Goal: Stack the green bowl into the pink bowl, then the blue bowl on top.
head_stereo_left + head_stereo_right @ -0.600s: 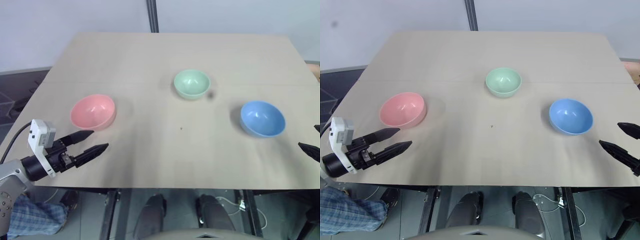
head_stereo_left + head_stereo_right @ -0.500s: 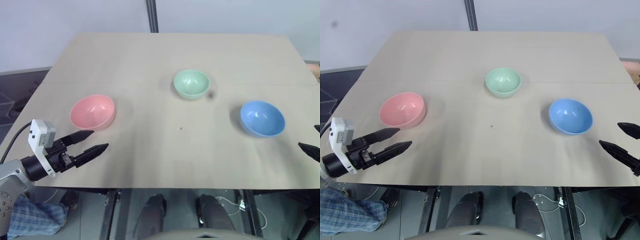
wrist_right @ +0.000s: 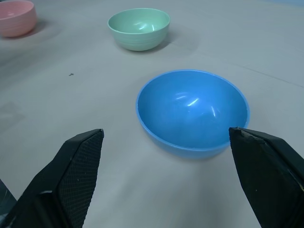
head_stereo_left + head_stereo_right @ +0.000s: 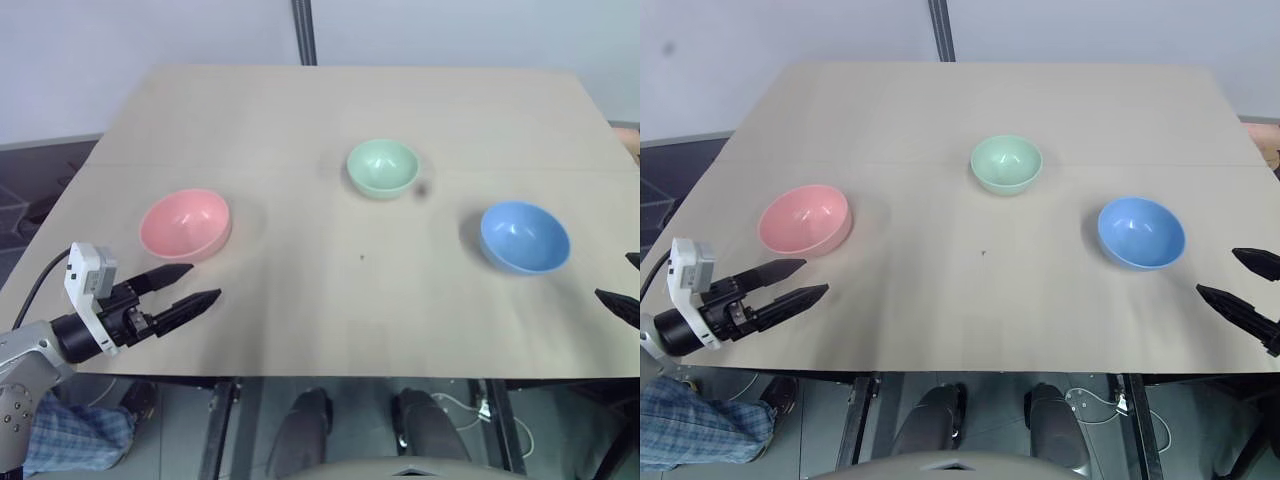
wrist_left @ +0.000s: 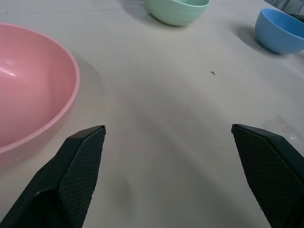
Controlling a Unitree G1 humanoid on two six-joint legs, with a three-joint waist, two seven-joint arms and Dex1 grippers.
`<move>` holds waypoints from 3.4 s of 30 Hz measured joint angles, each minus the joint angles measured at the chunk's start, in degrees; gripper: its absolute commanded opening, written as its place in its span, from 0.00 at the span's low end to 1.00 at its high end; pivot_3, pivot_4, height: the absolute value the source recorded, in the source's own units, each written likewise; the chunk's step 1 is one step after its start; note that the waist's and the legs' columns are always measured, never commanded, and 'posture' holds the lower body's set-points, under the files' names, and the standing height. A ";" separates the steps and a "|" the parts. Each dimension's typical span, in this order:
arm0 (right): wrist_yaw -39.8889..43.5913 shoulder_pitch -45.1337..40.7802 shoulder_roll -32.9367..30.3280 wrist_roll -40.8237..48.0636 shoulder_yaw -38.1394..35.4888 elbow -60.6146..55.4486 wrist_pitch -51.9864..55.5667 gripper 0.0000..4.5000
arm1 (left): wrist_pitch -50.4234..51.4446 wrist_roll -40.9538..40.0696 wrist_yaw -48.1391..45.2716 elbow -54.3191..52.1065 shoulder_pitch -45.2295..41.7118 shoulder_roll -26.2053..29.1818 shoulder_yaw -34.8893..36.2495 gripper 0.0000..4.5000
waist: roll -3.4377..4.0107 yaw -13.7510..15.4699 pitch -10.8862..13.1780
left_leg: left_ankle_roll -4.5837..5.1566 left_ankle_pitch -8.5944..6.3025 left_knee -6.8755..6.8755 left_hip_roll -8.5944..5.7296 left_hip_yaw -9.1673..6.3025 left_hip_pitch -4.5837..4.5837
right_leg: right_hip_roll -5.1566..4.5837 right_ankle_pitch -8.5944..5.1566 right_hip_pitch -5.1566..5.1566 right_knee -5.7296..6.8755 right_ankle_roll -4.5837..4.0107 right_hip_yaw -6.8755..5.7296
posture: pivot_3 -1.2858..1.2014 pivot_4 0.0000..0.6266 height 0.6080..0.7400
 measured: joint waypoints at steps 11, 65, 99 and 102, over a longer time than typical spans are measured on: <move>-0.01 -0.45 0.00 -0.11 0.07 0.03 0.00 0.99 | -1.08 2.25 -0.59 -1.03 -0.01 2.28 -0.40 1.00 | 0.00 0.00 0.00 | 0.00 0.00 0.00 0.00 0.00 0.00 | 0.00 0.00 0.00 0.00 0.00 0.00 | 0.52 0.24 1.00; -2.63 -8.61 -0.55 8.45 12.73 -16.78 2.22 1.00 | -34.92 37.22 -6.29 33.51 -31.09 10.50 -28.78 0.01 | -0.07 -0.15 0.02 | 0.01 0.00 0.05 -0.06 -0.16 -0.01 | 0.00 0.02 -0.03 0.28 0.01 -0.14 | 0.52 0.24 1.00; -6.78 -8.93 0.04 9.01 12.20 -18.35 2.32 1.00 | -61.28 34.64 -34.51 26.13 -55.77 -1.09 -56.10 0.23 | -0.11 -0.12 0.04 | 0.01 0.01 0.46 -0.11 -0.27 -0.12 | 0.06 0.02 0.06 0.41 0.02 -0.20 | 0.52 0.24 1.00; -6.84 -8.96 0.04 9.01 12.43 -18.34 2.32 1.00 | -61.98 34.60 -34.50 26.87 -56.75 -2.49 -56.07 0.54 | -0.11 -0.13 0.04 | 0.01 0.01 0.46 -0.11 -0.27 -0.12 | 0.06 0.02 0.06 0.40 0.02 -0.21 | 0.52 0.24 1.00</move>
